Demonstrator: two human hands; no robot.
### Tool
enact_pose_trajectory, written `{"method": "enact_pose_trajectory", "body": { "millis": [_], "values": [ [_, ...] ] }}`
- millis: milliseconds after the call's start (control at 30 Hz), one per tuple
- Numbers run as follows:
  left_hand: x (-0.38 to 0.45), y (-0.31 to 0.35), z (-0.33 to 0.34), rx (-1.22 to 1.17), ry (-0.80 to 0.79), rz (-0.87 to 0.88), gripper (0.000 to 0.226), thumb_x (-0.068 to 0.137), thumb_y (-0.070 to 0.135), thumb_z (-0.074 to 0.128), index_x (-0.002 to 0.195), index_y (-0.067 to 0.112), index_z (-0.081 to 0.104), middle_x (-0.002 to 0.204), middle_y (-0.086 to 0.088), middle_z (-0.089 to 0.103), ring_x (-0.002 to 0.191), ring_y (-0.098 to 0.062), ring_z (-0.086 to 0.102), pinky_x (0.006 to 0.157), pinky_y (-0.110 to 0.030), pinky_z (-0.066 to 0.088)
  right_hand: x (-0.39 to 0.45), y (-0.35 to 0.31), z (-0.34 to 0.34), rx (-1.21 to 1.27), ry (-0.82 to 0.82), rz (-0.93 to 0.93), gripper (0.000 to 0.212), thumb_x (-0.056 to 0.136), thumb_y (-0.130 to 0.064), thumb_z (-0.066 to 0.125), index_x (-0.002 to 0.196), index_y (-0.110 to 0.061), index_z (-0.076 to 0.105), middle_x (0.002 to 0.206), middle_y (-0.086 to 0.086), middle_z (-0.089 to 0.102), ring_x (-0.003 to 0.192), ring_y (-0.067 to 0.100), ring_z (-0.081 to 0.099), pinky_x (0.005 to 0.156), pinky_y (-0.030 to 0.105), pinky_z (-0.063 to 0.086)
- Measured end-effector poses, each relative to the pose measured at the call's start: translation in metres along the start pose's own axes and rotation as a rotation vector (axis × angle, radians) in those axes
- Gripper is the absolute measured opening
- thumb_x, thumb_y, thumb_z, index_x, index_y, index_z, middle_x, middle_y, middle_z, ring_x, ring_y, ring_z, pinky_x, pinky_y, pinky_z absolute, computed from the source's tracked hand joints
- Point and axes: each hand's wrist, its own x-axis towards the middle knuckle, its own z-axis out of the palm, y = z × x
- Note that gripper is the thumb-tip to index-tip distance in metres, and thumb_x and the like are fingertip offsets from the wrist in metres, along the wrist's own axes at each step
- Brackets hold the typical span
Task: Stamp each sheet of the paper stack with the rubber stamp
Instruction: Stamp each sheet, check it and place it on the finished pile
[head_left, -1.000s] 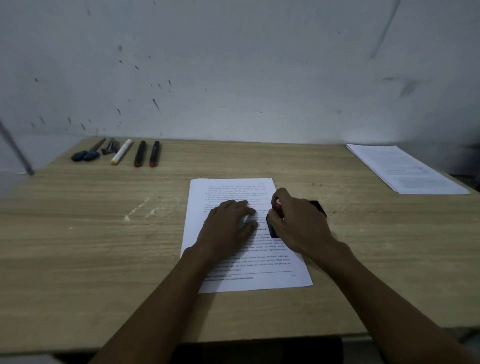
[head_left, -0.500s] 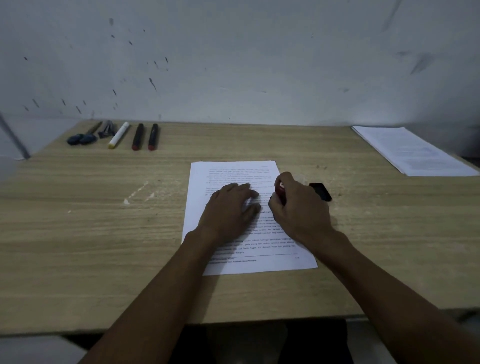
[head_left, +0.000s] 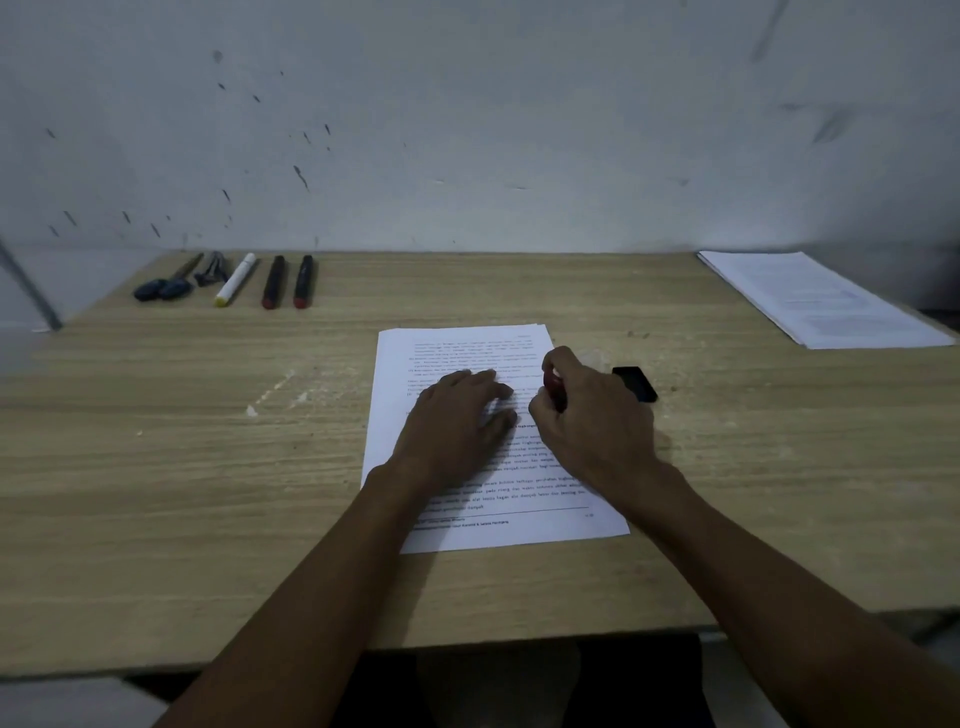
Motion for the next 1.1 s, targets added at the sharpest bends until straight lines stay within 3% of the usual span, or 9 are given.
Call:
{"method": "enact_pose_trajectory", "body": {
  "millis": [300, 433, 533, 700, 900, 1100],
  "values": [
    [0.0, 0.013, -0.014, 0.009, -0.064, -0.04, 0.038, 0.093, 0.042, 0.054, 0.126, 0.023, 0.058, 0.141, 0.002, 0.052, 0.13, -0.02, 0.045, 0.108, -0.041, 0.037, 0.002, -0.003, -0.008, -0.003, -0.043, 0.016, 0.014, 0.094, -0.03, 0.048, 0.105, -0.022, 0.049, 0.077, -0.003, 0.062, 0.069, 0.019, 0.058, 0.057, 0.031, 0.041],
    [0.004, 0.02, -0.022, 0.002, -0.1, -0.039, 0.034, 0.092, 0.038, 0.058, 0.121, 0.02, 0.061, 0.124, 0.001, 0.062, 0.118, -0.021, 0.053, 0.1, -0.041, 0.044, 0.003, 0.0, -0.017, 0.143, -0.006, 0.037, 0.023, 0.096, -0.03, 0.051, 0.117, -0.02, 0.052, 0.087, -0.001, 0.069, 0.078, 0.02, 0.065, 0.066, 0.038, 0.053],
    [0.008, 0.02, -0.024, -0.009, -0.126, -0.066, 0.036, 0.089, 0.039, 0.061, 0.12, 0.021, 0.062, 0.125, 0.001, 0.062, 0.119, -0.021, 0.052, 0.1, -0.042, 0.044, 0.007, 0.009, -0.028, 0.291, 0.059, 0.103, 0.022, 0.094, -0.03, 0.056, 0.115, -0.024, 0.056, 0.092, -0.001, 0.071, 0.083, 0.021, 0.067, 0.073, 0.043, 0.056],
    [0.014, 0.024, -0.029, -0.075, -0.018, -0.071, 0.043, 0.093, 0.04, 0.057, 0.132, 0.022, 0.055, 0.147, -0.001, 0.045, 0.139, -0.02, 0.035, 0.114, -0.041, 0.028, 0.02, 0.044, -0.049, 0.309, 0.105, 0.238, 0.027, 0.089, -0.034, 0.06, 0.116, -0.031, 0.06, 0.112, -0.002, 0.069, 0.105, 0.024, 0.063, 0.088, 0.043, 0.053],
    [0.026, 0.034, -0.028, -0.138, 0.037, -0.018, 0.04, 0.092, 0.037, 0.06, 0.128, 0.02, 0.058, 0.14, 0.003, 0.052, 0.134, -0.015, 0.04, 0.107, -0.025, 0.026, 0.033, 0.076, -0.062, 0.249, 0.07, 0.372, 0.037, 0.088, -0.033, 0.06, 0.125, -0.033, 0.06, 0.126, 0.0, 0.064, 0.117, 0.027, 0.055, 0.097, 0.042, 0.047],
    [0.032, 0.038, -0.022, -0.153, 0.047, -0.016, 0.038, 0.09, 0.035, 0.063, 0.126, 0.021, 0.059, 0.137, 0.004, 0.054, 0.131, -0.015, 0.043, 0.104, -0.023, 0.027, 0.037, 0.075, -0.058, 0.223, 0.017, 0.341, 0.041, 0.088, -0.031, 0.059, 0.13, -0.034, 0.058, 0.129, 0.0, 0.063, 0.117, 0.026, 0.056, 0.094, 0.042, 0.049]
  ]
}}
